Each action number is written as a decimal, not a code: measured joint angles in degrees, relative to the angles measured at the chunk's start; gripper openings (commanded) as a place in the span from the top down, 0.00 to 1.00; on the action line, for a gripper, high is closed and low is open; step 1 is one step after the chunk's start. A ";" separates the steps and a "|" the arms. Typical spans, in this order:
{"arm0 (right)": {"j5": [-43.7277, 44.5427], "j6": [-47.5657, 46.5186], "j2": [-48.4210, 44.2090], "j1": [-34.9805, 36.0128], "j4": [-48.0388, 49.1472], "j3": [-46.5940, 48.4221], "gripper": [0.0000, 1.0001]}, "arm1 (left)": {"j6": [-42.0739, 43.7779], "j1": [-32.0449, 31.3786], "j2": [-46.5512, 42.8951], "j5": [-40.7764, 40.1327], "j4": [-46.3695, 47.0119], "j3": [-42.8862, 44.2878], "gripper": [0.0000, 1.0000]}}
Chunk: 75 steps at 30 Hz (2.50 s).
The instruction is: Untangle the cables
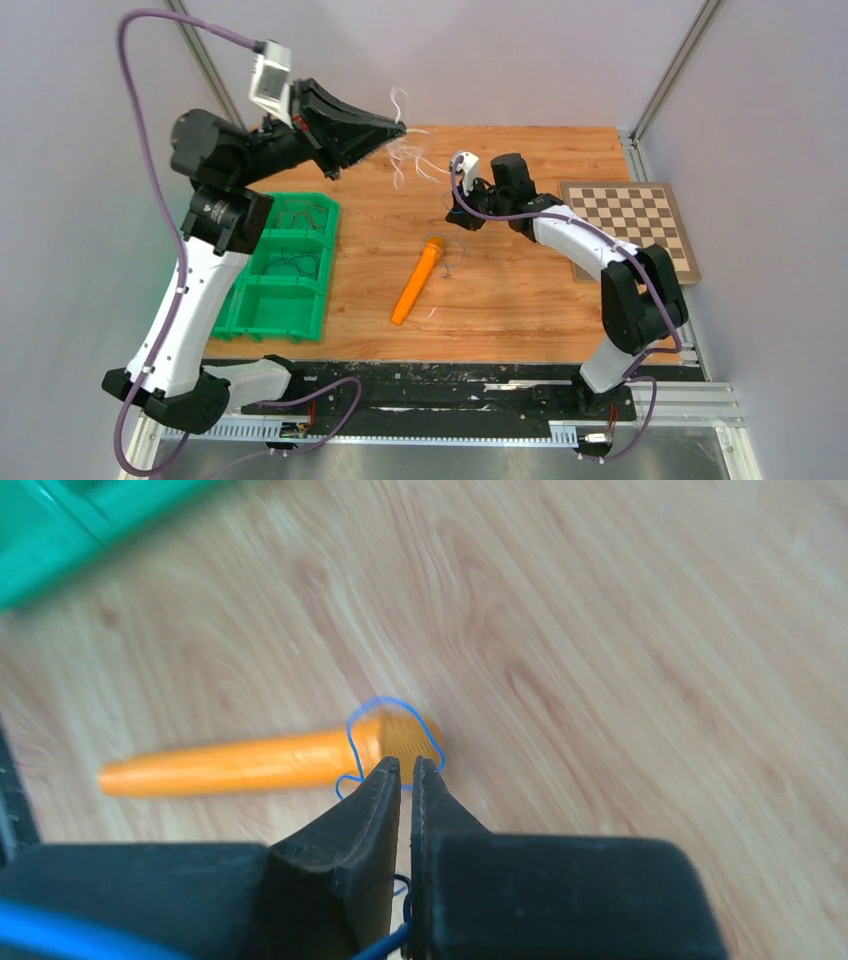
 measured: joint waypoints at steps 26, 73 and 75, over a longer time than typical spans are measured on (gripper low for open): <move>-12.90 -5.77 -1.29 -6.78 -20.70 14.03 0.00 | -4.17 6.16 3.19 -5.92 2.89 1.99 1.00; -10.82 -6.08 1.62 -5.88 -13.44 4.83 1.00 | -8.92 23.37 1.01 -8.00 3.30 7.32 1.00; -11.96 -6.05 1.60 -5.46 -14.19 7.30 1.00 | -7.10 24.15 -1.88 -7.10 2.49 4.31 1.00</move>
